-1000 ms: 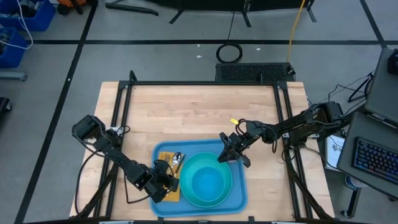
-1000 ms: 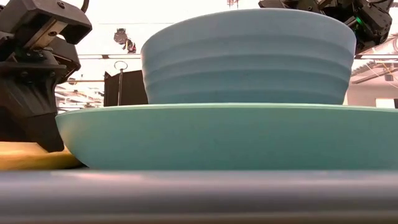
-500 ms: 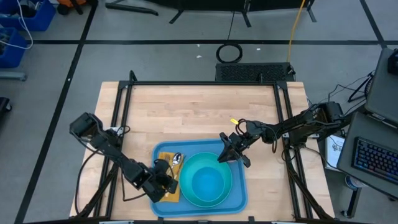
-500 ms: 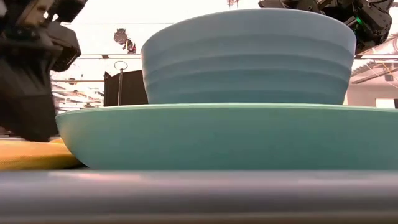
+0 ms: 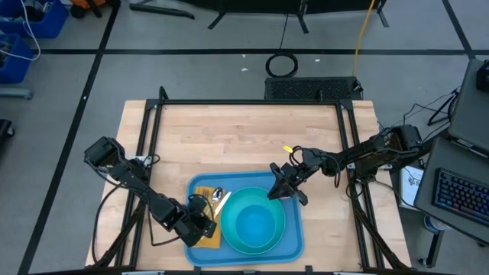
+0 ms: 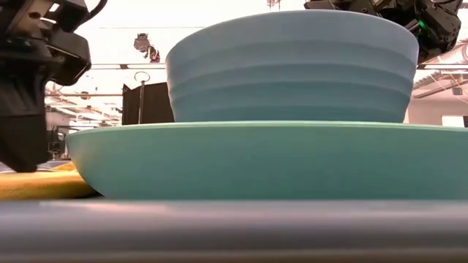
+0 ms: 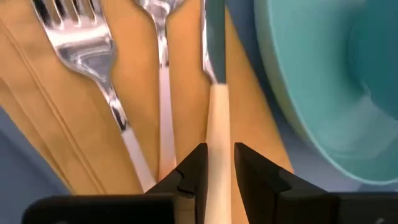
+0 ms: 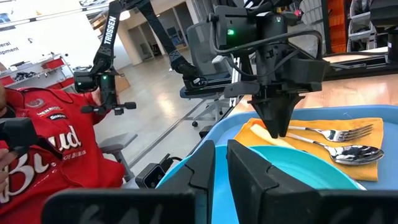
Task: Set up tray
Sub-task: Put the white table knife on the top of the yellow table napkin to the right of the orange spoon
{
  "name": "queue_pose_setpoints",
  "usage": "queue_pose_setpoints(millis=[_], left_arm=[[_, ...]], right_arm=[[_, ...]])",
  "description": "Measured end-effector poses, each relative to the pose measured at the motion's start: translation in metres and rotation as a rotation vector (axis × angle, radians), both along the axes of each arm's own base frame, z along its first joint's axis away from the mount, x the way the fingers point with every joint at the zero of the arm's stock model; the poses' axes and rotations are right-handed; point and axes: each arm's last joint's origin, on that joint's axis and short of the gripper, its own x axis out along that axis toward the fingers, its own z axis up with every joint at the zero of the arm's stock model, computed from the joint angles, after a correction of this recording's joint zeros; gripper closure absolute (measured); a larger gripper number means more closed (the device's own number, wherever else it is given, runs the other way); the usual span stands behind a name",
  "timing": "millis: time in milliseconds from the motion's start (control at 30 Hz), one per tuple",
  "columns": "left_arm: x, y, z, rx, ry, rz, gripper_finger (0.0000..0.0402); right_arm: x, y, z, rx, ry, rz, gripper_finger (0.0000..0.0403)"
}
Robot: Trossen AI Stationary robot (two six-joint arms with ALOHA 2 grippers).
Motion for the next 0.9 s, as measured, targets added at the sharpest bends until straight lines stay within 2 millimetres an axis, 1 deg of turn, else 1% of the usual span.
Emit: queue_pose_setpoints(millis=[267, 333, 500, 633, 767, 900], left_arm=[[-0.006, 0.001, -0.003, -0.026, 0.105, -0.037, 0.0323], [-0.006, 0.001, -0.003, -0.021, 0.110, -0.041, 0.0335], [-0.007, 0.001, -0.002, -0.034, 0.118, -0.046, 0.0393], [-0.009, 0.002, 0.002, -0.034, 0.123, -0.063, 0.0394], [-0.014, 0.003, 0.011, -0.029, 0.112, -0.069, 0.0397], [-0.015, 0.004, 0.011, -0.028, 0.113, -0.062, 0.0399]], right_arm=[[0.000, 0.000, 0.000, 0.000, 0.000, 0.000, 0.0369], [0.000, 0.000, 0.000, 0.000, 0.000, 0.000, 0.0369], [0.000, 0.000, 0.000, 0.000, 0.000, 0.000, 0.0369], [0.000, 0.000, 0.000, -0.003, -0.002, 0.000, 0.0369], [0.000, 0.000, 0.000, -0.004, -0.002, 0.000, 0.0369], [0.000, 0.000, 0.000, -0.004, -0.002, 0.000, 0.0369]])
